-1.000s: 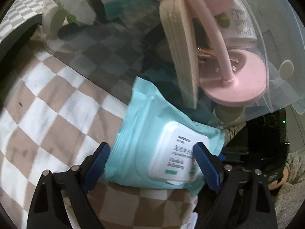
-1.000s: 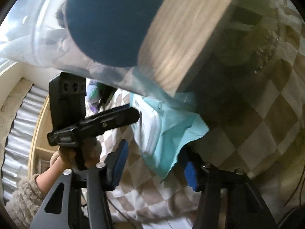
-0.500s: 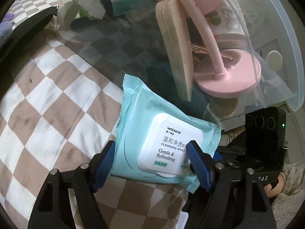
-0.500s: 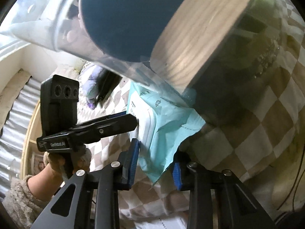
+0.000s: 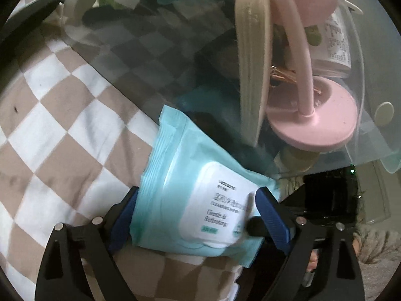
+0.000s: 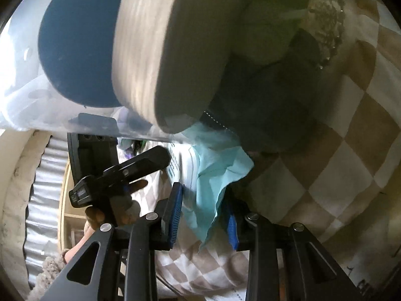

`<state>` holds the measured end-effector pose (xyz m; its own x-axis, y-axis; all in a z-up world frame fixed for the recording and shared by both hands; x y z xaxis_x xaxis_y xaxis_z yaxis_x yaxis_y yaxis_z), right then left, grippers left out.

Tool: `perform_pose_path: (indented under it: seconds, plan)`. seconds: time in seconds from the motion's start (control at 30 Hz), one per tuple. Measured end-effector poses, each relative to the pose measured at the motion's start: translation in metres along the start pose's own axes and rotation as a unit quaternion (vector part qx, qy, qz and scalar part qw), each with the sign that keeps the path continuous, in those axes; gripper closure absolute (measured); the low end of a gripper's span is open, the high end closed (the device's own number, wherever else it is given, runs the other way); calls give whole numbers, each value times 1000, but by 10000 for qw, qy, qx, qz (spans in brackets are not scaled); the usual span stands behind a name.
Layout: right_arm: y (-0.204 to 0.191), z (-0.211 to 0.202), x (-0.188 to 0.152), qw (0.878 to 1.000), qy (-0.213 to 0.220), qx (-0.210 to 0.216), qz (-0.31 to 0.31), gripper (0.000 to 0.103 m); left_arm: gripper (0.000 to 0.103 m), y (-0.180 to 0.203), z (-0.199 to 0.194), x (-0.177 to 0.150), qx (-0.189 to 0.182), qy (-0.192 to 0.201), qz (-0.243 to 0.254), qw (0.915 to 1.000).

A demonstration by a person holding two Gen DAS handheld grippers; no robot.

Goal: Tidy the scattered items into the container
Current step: 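Bring the right gripper to the wipes pack held by the left gripper, then grasp the wipes pack with the right gripper while the left gripper releases it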

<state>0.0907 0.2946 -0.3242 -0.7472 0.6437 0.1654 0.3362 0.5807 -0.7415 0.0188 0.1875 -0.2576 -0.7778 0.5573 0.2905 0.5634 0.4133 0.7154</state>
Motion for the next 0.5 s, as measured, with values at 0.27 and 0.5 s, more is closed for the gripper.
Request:
perform_pose_path:
  seconds: [0.27,0.5]
  plan:
    - [-2,-17,7,9992,-8,54,-394,71,16,16,-24,-26,-251,244,-425,9985]
    - [-15,-46,3,9963,-59,93,-856,71,16,51,-48,-74,67,73,-293,9995]
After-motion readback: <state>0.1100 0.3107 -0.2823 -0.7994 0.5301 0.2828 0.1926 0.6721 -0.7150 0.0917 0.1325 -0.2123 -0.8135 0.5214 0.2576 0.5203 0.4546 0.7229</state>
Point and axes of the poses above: each gripper's, at about its wrist camera, not at the fingertips, and z roughly the way its jaws point, y to its right, x to its top, the point moved 6 cm from there along z, roughly the way its jaws point, and after that the axes turned 3 degrees about -x, right-handed, at the moved point
